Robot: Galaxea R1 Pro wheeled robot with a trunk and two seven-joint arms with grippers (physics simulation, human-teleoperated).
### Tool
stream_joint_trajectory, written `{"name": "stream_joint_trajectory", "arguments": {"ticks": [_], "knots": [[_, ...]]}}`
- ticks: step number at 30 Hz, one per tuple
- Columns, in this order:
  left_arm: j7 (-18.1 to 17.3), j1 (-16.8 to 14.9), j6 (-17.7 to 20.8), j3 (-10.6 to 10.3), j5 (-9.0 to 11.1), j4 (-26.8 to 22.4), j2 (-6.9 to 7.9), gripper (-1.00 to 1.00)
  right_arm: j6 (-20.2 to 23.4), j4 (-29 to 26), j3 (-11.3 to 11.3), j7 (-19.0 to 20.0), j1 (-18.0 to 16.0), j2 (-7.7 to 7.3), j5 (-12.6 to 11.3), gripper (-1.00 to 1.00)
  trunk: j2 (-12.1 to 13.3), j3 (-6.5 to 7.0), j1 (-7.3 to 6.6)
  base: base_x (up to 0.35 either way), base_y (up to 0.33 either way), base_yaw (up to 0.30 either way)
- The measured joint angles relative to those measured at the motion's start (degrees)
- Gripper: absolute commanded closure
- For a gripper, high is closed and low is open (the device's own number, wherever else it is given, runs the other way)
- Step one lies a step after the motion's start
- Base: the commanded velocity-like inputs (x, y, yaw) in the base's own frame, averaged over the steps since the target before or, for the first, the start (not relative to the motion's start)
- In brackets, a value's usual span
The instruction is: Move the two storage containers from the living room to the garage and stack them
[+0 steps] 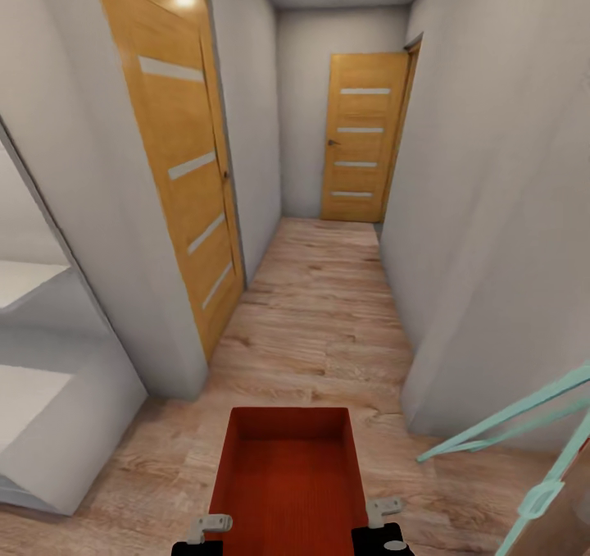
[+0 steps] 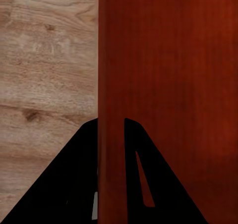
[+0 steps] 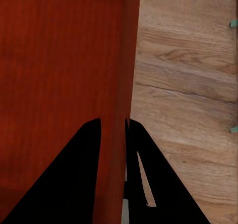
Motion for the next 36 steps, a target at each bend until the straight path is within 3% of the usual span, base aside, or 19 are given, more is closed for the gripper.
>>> {"name": "stream_joint_trajectory", "arguments": {"ticks": [13,27,36], "knots": [[0.00,0.00,0.00,-0.01,0.00,-0.01,0.00,1.00,-0.02,0.02,0.00,0.00,0.00,0.00,-0.01,1.00,0.00,0.00,0.00,0.323,0.091,-0.204],[0.00,0.01,0.01,0.01,-0.01,-0.03,0.01,1.00,0.00,-0.01,0.02,0.00,-0.01,0.00,-0.02,1.00,0.00,0.00,0.00,0.324,0.135,-0.029],[0.00,0.00,0.00,0.02,-0.02,-0.02,0.00,1.00,0.00,-0.03,0.01,0.00,0.00,0.00,-0.02,1.00,0.00,0.00,0.00,0.324,0.144,-0.153]]}}
